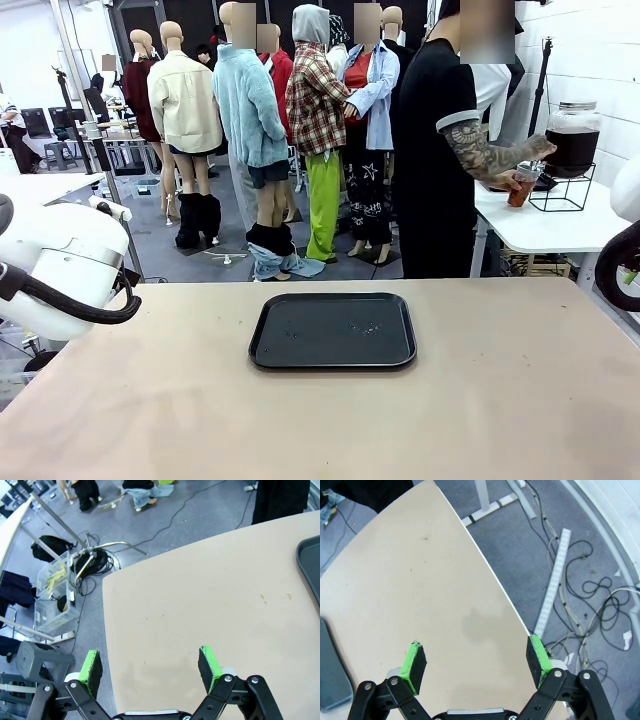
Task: Pour the drink into the iced cup.
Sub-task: Open the gripper to release the iced cup you were holding.
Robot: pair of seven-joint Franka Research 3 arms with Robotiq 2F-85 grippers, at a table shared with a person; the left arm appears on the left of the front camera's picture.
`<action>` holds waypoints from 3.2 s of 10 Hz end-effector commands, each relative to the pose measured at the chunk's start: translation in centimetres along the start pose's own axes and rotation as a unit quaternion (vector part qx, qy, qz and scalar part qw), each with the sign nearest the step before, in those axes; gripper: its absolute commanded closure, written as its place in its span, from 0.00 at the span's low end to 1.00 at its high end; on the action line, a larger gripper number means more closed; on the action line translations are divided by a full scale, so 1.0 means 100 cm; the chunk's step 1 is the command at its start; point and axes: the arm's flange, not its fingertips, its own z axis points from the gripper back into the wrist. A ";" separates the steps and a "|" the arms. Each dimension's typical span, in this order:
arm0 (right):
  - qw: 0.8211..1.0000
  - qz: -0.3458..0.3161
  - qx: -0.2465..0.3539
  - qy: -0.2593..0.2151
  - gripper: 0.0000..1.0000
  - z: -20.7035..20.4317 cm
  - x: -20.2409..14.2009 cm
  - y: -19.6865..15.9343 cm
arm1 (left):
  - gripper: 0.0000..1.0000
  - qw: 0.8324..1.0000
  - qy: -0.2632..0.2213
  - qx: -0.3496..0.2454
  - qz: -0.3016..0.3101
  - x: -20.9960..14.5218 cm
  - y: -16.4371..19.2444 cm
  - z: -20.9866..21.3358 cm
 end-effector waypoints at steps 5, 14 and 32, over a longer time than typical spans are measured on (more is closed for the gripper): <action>1.000 0.002 -0.002 -0.005 0.00 -0.002 0.001 0.000 | 0.00 1.000 -0.004 -0.002 -0.006 0.002 0.003 -0.001; 1.000 0.002 -0.002 -0.005 0.00 -0.002 0.001 0.000 | 0.00 1.000 -0.004 -0.002 -0.006 0.002 0.003 -0.001; 1.000 0.002 -0.002 -0.005 0.00 -0.002 0.001 0.000 | 0.00 1.000 -0.004 -0.002 -0.006 0.002 0.003 -0.001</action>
